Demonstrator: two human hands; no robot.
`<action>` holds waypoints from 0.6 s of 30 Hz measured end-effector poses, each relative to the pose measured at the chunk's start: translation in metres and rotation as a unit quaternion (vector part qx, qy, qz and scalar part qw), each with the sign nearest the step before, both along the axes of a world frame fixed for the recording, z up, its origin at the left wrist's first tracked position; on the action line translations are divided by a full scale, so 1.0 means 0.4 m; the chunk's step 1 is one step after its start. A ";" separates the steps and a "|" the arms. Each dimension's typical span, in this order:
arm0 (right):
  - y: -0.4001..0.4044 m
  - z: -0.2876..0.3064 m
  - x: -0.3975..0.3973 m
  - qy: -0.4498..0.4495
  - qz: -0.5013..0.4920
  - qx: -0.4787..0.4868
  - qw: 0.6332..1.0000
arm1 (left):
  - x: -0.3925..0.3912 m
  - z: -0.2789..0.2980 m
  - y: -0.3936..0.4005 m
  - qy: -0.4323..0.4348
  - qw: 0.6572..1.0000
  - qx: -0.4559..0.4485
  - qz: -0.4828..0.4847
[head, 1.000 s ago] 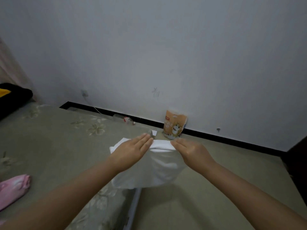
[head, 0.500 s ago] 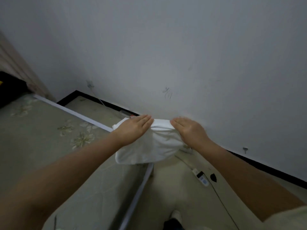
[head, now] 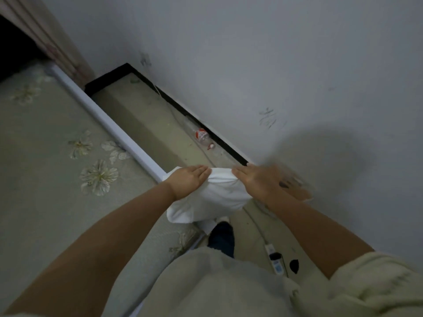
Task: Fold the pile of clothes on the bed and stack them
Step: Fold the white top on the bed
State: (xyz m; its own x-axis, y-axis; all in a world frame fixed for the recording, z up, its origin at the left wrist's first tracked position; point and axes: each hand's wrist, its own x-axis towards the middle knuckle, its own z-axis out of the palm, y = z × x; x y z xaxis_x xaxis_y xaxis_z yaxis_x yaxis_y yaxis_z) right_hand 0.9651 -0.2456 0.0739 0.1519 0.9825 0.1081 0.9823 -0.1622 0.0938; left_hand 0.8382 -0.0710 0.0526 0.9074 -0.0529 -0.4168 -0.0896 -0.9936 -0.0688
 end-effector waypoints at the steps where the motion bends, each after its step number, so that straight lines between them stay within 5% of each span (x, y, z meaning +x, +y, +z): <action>1: 0.026 -0.022 0.044 0.018 -0.015 -0.036 0.999 | 0.036 -0.023 0.019 0.013 1.000 0.000 0.002; 7: 0.153 -0.061 0.259 0.156 -0.058 -0.295 0.941 | 0.202 -0.024 0.097 0.005 0.995 -0.091 0.042; 15: 0.420 -0.096 0.427 0.085 0.161 -0.195 0.964 | 0.296 -0.140 0.220 0.102 0.962 -0.132 0.218; 18: 0.548 -0.134 0.488 0.058 0.211 -0.284 0.934 | 0.328 -0.163 0.270 0.084 0.940 -0.157 0.291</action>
State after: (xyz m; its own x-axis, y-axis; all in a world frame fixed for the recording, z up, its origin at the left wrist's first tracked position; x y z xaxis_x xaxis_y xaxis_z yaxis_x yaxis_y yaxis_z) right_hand 1.1602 -0.0266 0.0202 -0.2830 0.8513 -0.4418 0.9565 0.2847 -0.0639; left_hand 0.9696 0.0370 -0.0127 0.7434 0.2873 -0.6041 0.4915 -0.8471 0.2020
